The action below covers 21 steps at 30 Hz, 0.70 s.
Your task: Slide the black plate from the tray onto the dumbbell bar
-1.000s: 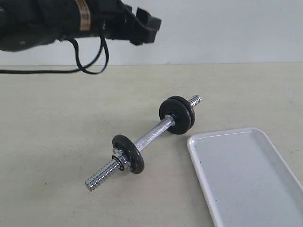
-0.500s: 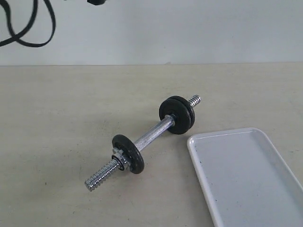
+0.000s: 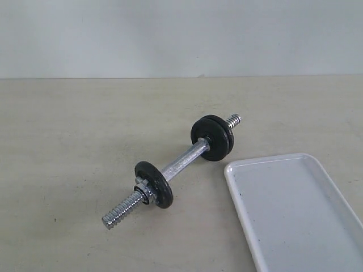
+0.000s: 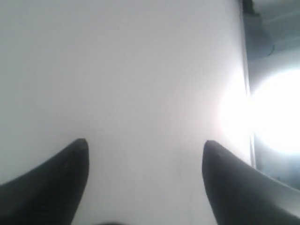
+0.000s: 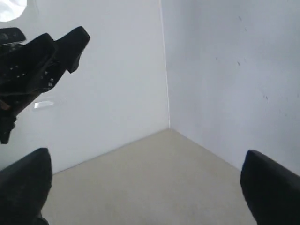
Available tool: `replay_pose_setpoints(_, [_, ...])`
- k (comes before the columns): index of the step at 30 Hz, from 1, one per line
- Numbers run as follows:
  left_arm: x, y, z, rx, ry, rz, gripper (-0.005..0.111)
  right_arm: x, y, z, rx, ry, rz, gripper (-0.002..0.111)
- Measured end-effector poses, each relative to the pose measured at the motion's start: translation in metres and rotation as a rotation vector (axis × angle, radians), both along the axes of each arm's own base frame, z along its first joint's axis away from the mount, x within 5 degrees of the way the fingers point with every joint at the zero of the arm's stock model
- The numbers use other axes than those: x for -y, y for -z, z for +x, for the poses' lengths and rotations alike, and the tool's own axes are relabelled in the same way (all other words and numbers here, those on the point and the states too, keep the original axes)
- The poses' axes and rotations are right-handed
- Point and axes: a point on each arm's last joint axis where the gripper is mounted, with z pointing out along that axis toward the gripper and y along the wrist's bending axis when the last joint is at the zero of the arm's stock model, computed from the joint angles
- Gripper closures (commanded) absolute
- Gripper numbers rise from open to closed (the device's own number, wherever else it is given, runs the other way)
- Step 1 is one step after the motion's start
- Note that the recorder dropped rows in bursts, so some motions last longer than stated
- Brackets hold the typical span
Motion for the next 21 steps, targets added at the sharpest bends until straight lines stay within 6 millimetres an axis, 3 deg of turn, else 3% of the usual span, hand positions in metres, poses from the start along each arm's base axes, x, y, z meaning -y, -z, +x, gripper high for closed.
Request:
replay_pose_setpoints(4, [-0.014, -0.002, -0.035, 0.049, 0.053, 0.005, 0.044, -0.006, 0.002, -0.070, 0.175, -0.002, -0.015, 0.004])
replay_pose_setpoints(10, [-0.010, 0.013, -0.059, 0.050, 0.175, 0.204, 0.051, -0.008, 0.024, -0.138, 0.421, 0.104, -0.137, 0.004])
replay_pose_setpoints(18, [0.001, 0.042, -0.053, -0.052, 0.250, 0.321, 0.051, 0.014, 0.058, -0.184, 0.618, 0.547, -0.311, 0.004])
replay_pose_setpoints(21, [0.003, 0.056, -0.043, -0.079, 0.208, 0.341, 0.051, 0.022, 0.063, -0.184, 0.595, 0.640, -0.340, 0.004])
